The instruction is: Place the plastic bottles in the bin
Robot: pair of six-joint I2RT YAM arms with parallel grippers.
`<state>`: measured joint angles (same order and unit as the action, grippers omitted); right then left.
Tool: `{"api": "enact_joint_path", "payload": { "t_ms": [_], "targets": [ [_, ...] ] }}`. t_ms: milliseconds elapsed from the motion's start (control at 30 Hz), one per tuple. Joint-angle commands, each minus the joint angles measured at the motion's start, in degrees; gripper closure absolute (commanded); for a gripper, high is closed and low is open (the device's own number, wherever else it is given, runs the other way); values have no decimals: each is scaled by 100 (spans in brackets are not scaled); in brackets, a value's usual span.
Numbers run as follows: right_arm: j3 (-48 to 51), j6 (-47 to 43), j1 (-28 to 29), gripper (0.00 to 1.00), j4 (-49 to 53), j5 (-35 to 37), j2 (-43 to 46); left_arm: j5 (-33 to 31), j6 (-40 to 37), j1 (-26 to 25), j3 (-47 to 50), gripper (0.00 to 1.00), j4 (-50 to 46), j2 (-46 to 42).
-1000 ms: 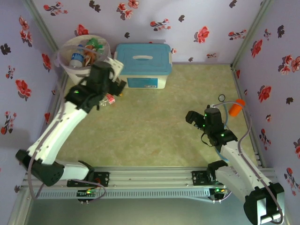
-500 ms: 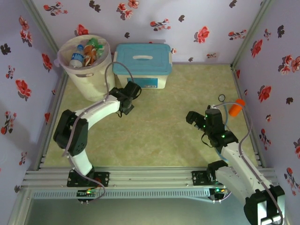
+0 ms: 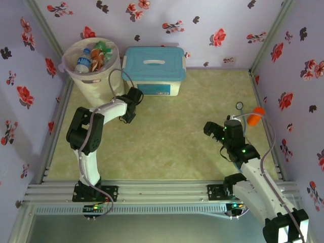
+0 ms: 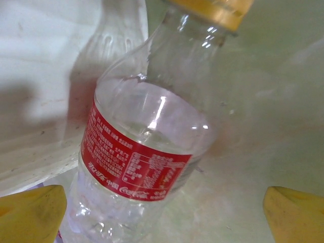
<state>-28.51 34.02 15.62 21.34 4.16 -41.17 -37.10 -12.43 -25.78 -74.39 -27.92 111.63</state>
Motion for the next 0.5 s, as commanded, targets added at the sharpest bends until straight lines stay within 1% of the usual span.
{"api": "enact_joint_path", "payload": {
  "t_ms": [0, 67, 167, 267, 467],
  "targets": [
    [90, -85, -41, 1, -28, 115, -22, -45, -96, 136, -67, 1, 144, 148],
    [91, -67, -47, 1, -78, 70, -75, -38, -142, 198, -118, 2, 156, 258],
    [75, -38, -47, 1, -106, 15, -138, -25, -179, 272, -192, 8, 215, 393],
    [65, -36, -49, 1, -94, 14, -132, -9, -173, 324, -272, 18, 219, 486],
    [61, -40, -58, 1, -77, 49, -127, 105, 91, 265, -320, 32, -118, 381]
  ]
}}
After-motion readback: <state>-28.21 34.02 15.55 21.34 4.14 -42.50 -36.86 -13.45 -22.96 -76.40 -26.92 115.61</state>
